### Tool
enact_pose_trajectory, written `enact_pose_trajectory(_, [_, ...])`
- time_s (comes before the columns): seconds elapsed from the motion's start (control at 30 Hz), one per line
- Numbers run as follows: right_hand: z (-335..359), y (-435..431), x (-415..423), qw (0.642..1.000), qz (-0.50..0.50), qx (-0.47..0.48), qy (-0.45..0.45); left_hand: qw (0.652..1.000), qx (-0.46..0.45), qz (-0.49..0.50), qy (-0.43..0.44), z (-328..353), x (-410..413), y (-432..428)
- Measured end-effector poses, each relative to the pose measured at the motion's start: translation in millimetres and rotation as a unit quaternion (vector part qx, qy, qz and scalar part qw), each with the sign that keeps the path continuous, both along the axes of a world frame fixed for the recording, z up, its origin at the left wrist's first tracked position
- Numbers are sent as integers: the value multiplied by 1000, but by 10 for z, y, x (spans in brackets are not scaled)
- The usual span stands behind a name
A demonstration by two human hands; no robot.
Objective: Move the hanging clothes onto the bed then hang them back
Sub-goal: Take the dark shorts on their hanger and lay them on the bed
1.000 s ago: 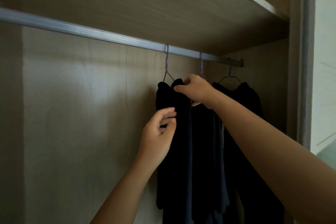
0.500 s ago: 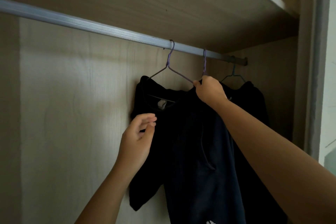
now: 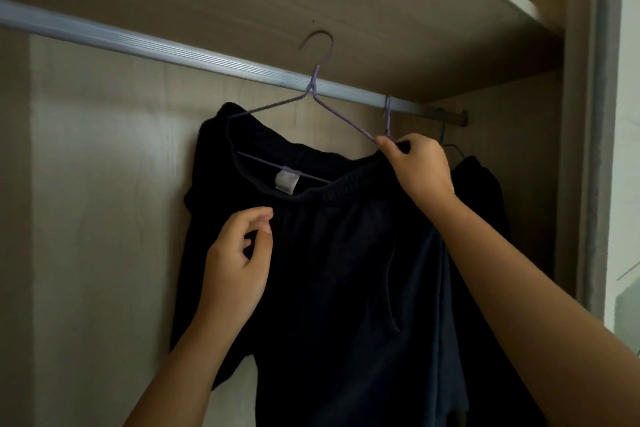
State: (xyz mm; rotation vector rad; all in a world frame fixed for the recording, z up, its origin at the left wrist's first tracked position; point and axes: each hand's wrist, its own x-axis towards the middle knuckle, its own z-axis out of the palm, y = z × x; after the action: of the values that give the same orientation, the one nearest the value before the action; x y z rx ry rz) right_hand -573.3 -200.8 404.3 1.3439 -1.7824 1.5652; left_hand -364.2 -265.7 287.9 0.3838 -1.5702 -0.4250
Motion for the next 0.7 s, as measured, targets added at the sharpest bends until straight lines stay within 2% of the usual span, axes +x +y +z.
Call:
enact_pose_trajectory(0.13, [-424,288,-139,999,5,-9,-38,994,-74,79,-25,-21,21,-2])
enact_pose_trajectory(0.23, [-755,574,-211,998,-14,32,-55,975,-147,156,-59,-32,35,-20])
enact_pose_trajectory(0.33, [-1052,851,-307,992,-28,85,-85,960,-171,196,-102,-89,-12,-73])
enact_pose_trajectory(0.5, [-1468,1358,-552,985,-72,127,-93,958,-120,143,-217,-562,-198,-220])
enact_pose_trajectory(0.7, [-1939,2106,-819,971,-150,145,-115,944,-32,17,-327,-1223,-576,-188])
